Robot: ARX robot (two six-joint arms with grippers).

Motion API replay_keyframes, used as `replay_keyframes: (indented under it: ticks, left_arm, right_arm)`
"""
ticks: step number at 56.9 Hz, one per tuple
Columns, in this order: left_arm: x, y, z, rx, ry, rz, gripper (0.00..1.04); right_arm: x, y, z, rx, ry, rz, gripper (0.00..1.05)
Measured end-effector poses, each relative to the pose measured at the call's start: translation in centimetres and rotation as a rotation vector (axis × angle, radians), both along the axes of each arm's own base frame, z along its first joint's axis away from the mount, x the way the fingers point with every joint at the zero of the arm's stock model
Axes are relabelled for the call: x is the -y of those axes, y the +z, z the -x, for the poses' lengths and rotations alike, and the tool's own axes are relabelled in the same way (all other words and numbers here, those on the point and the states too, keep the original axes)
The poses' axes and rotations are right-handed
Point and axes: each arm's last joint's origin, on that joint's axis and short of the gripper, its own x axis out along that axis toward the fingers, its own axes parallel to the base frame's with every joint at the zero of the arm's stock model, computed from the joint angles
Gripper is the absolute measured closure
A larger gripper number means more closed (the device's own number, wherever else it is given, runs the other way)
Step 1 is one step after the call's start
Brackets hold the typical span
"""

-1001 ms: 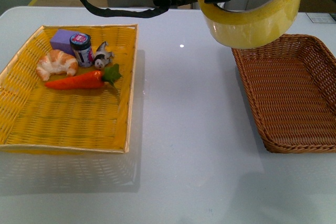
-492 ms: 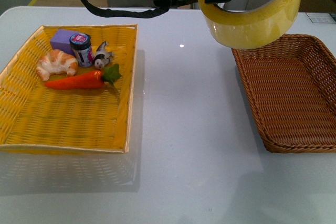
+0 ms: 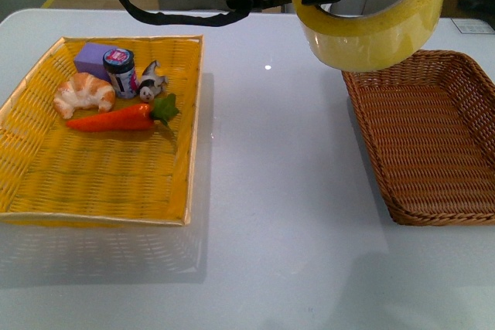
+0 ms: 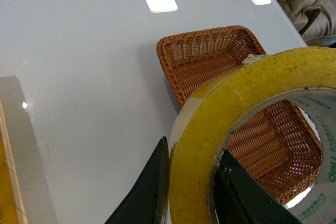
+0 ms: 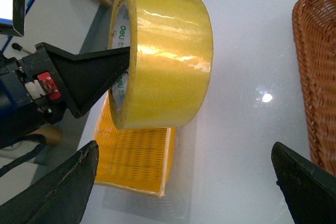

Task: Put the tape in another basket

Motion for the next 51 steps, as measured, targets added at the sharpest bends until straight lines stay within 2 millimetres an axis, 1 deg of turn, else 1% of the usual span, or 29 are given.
replay_keyframes:
  ticks: [14, 26, 45, 46, 49, 51]
  left_arm:
    - [0.0, 0.0, 0.0, 0.0, -0.001, 0.0, 0.89]
    - [0.0, 0.0, 0.0, 0.0, 0.0, 0.0, 0.89]
    - [0.0, 0.0, 0.0, 0.0, 0.0, 0.0, 0.89]
    - [0.0, 0.0, 0.0, 0.0, 0.0, 0.0, 0.89]
    - [0.0, 0.0, 0.0, 0.0, 0.0, 0.0, 0.89]
    - [0.0, 0.0, 0.0, 0.0, 0.0, 0.0, 0.89]
  right_arm:
    - [-0.6, -0.1, -1.9, 0.036, 0.054, -0.053, 0.09]
    - [-1.9, -0.5, -3.4, 0.045, 0.106, -0.072, 0.09]
    - [-2.1, -0.9, -4.5, 0.031, 0.079, -0.121, 0.09]
    - [-2.1, -0.9, -4.5, 0.028, 0.077, -0.126, 0.09]
    - [-2.1, -0.9, -4.6, 0.025, 0.072, -0.134, 0.14]
    - [-2.2, -0.9, -4.7, 0.025, 0.068, -0.138, 0.19]
